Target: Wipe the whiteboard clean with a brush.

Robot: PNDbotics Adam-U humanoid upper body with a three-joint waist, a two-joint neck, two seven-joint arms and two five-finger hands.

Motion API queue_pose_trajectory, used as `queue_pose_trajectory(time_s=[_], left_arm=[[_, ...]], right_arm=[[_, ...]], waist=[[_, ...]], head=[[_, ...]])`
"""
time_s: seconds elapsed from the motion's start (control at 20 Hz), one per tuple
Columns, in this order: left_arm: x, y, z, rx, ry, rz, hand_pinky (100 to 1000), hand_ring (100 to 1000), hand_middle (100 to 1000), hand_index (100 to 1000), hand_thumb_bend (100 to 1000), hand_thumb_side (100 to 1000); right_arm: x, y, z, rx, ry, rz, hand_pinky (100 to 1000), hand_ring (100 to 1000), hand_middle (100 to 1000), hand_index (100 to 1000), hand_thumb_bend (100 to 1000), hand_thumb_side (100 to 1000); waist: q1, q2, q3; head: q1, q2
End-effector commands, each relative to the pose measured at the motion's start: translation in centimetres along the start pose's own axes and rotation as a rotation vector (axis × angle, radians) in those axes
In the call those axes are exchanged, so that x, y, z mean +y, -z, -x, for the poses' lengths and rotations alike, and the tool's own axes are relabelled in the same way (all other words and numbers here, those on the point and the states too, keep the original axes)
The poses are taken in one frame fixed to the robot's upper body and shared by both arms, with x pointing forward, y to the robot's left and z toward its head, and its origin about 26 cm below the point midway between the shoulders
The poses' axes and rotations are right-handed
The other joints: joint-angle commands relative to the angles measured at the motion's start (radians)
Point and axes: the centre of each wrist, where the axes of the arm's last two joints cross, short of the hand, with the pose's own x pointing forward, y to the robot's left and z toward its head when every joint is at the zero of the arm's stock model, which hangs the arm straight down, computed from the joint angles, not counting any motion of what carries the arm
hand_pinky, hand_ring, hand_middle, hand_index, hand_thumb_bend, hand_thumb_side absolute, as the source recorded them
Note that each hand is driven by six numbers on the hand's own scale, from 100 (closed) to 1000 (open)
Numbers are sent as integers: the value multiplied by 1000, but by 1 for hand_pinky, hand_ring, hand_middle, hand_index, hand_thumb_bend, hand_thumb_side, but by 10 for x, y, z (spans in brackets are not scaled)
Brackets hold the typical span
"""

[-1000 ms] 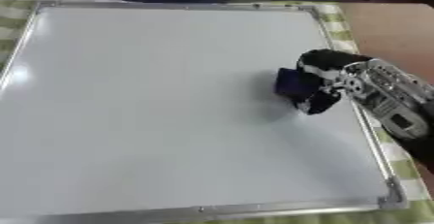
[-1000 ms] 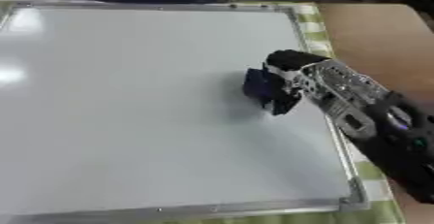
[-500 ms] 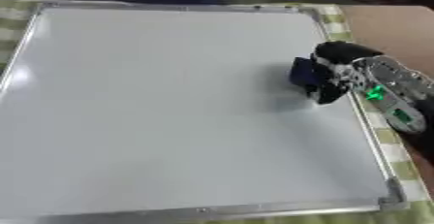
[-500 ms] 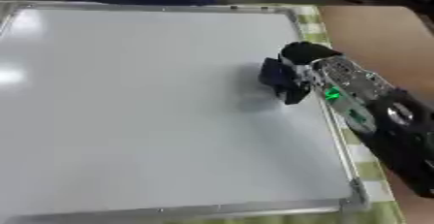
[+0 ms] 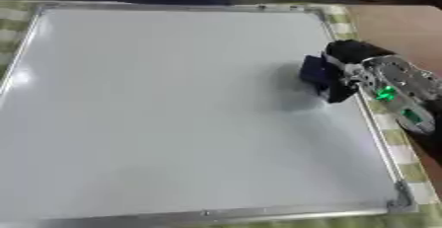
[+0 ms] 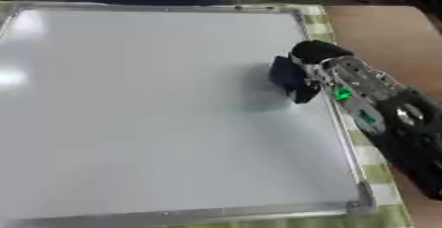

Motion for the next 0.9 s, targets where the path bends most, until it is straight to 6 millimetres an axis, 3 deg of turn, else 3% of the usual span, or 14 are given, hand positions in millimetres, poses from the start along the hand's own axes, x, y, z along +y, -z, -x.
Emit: queue_pose_trajectory(time_s=[0.05,0.45,0.9], left_arm=[[4,7,-8,-40,18,6,681,858,803,854,234,1000],[4,7,-8,-40,16,6,681,859,803,854,234,1000],[4,7,-8,-37,17,4,680,859,802,854,234,1000]], right_arm=[[-8,-12,-8,-72,-11,-6,353,522,312,144,100,100],[-16,-29,-24,-151,-22,-4,348,518,320,143,100,100],[-12,-23,-19,-88,-55,4,351,532,326,145,100,100]], waist=[[3,-18,0],[0,-17,-6],[-1,-17,-5]], head=[[-5,-10],[-5,-13],[-7,-13]])
